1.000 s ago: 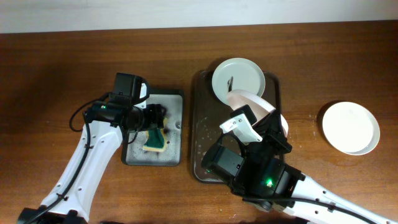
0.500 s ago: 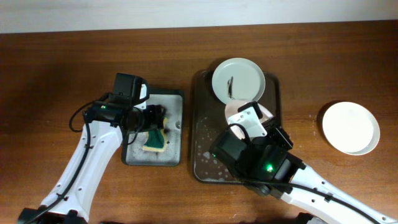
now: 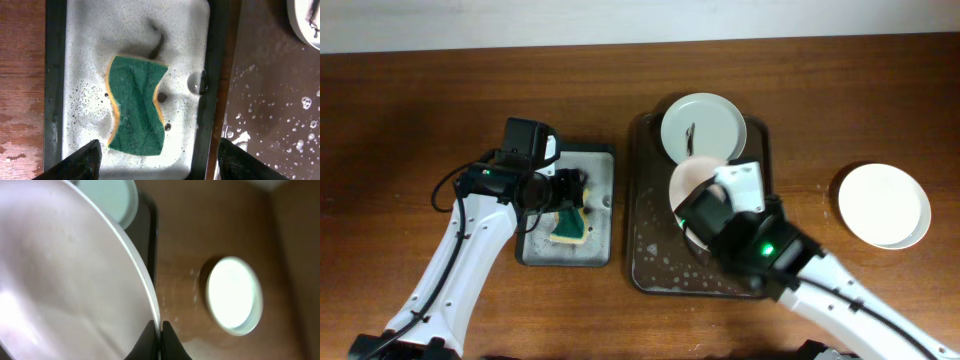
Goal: Clean dirty plates on tray and stack at the side
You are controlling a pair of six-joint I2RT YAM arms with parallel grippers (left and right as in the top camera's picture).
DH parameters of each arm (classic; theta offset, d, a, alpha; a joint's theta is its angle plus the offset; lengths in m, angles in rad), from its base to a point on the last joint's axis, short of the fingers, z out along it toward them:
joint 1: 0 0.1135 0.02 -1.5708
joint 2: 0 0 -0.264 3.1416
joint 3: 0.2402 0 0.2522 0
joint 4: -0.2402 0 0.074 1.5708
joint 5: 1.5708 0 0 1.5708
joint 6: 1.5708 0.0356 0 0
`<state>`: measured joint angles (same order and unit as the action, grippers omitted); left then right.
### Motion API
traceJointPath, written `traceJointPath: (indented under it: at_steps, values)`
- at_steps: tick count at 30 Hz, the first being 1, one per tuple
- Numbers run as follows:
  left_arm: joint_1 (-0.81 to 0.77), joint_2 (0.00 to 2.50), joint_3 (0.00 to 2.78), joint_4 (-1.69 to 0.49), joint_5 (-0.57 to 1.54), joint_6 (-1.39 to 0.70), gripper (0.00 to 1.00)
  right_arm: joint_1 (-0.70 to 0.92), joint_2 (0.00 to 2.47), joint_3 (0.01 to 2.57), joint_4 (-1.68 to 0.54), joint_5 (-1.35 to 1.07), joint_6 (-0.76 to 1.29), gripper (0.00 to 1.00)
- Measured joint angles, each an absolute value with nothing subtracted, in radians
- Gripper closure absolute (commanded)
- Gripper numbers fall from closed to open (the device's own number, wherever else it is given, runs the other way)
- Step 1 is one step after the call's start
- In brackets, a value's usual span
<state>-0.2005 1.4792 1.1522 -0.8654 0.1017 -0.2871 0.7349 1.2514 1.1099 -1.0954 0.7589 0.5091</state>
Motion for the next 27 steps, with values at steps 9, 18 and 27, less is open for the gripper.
traceJointPath:
  at_steps: [9,18,27]
  values:
    - [-0.200,1.479,1.153,-0.868,0.117,-0.287,0.27,-0.237,1.273,1.208,-1.014,0.005,0.385,0.96]
    - [-0.200,1.479,1.152,-0.871,0.154,-0.287,0.27,-0.870,1.546,1.210,-0.949,-0.221,0.427,0.96]
    - [-0.200,1.479,1.152,-0.871,0.158,-0.287,0.25,-0.918,1.712,1.213,-0.891,-0.332,0.432,0.47]
